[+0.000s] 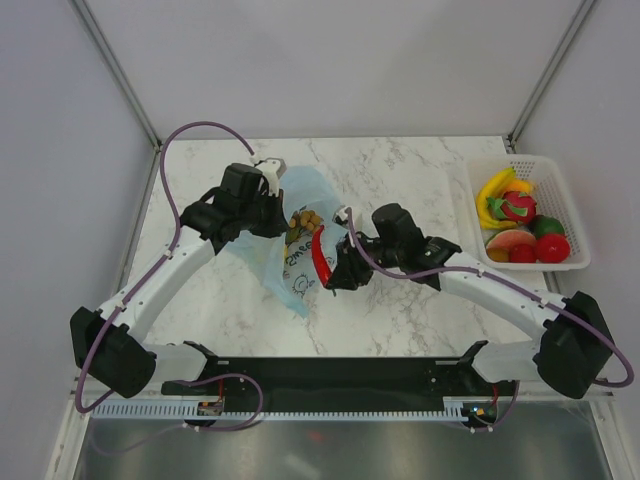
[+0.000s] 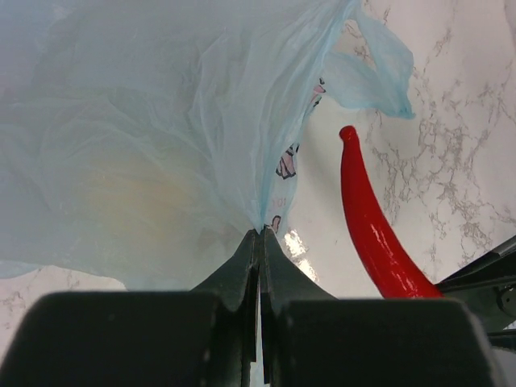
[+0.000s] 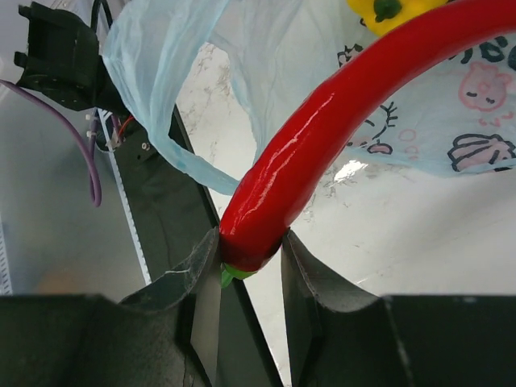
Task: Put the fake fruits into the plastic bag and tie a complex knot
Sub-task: Place the fake fruit in the plastic bag.
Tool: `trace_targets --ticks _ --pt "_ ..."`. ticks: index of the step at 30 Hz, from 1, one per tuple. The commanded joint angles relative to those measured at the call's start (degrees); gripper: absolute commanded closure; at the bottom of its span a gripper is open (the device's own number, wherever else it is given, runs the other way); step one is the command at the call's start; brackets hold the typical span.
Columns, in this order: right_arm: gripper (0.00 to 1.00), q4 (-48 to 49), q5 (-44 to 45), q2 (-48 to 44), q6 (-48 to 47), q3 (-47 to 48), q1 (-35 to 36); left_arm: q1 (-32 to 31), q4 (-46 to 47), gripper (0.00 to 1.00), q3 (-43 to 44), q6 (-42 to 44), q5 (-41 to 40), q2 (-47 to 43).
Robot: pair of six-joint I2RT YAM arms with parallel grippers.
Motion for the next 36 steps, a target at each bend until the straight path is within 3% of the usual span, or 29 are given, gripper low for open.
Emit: trace_targets --ticks 1,8,19,25,28,29,30,32,36 --pt "0.94 3.0 -3.2 4.1 -3.2 2.3 0.5 0.3 1.1 0.98 0.3 0.9 -1.7 -1.8" --pt "0.94 6.1 -2.4 16.8 -2.2 12.4 0.7 0.3 1.1 0.98 0.0 0.8 -2.5 -2.5" --pt "0.93 11.8 8.4 36.9 6.7 32.3 2.0 0.7 1.0 0.98 -0.3 -1.6 -6.9 -3.2" --pt "0.92 21.2 18.9 44.6 15.4 35.6 4.3 2.2 1.0 0.98 0.6 -2.7 -6.8 -2.5" --pt "0.89 31.6 21.6 45.9 20.6 33.1 4.9 3.2 1.0 0.98 0.5 -3.2 -6.2 -2.2" --pt "0.88 33.6 21.4 46.3 22.5 31.7 5.0 3.7 1.0 0.98 0.4 -3.2 -5.3 -2.1" --pt "0.69 35.3 21.8 46.5 23.1 30.9 5.3 4.3 1.1 0.98 0.4 -3.3 -5.0 -2.0" --pt "0.51 35.6 22.5 45.9 22.8 30.0 5.8 4.5 1.1 0.98 0.3 -3.3 -4.2 -1.8" --pt "0.45 36.3 26.2 40.9 21.4 25.2 6.1 4.8 1.1 0.98 0.1 -3.1 -3.8 -1.9"
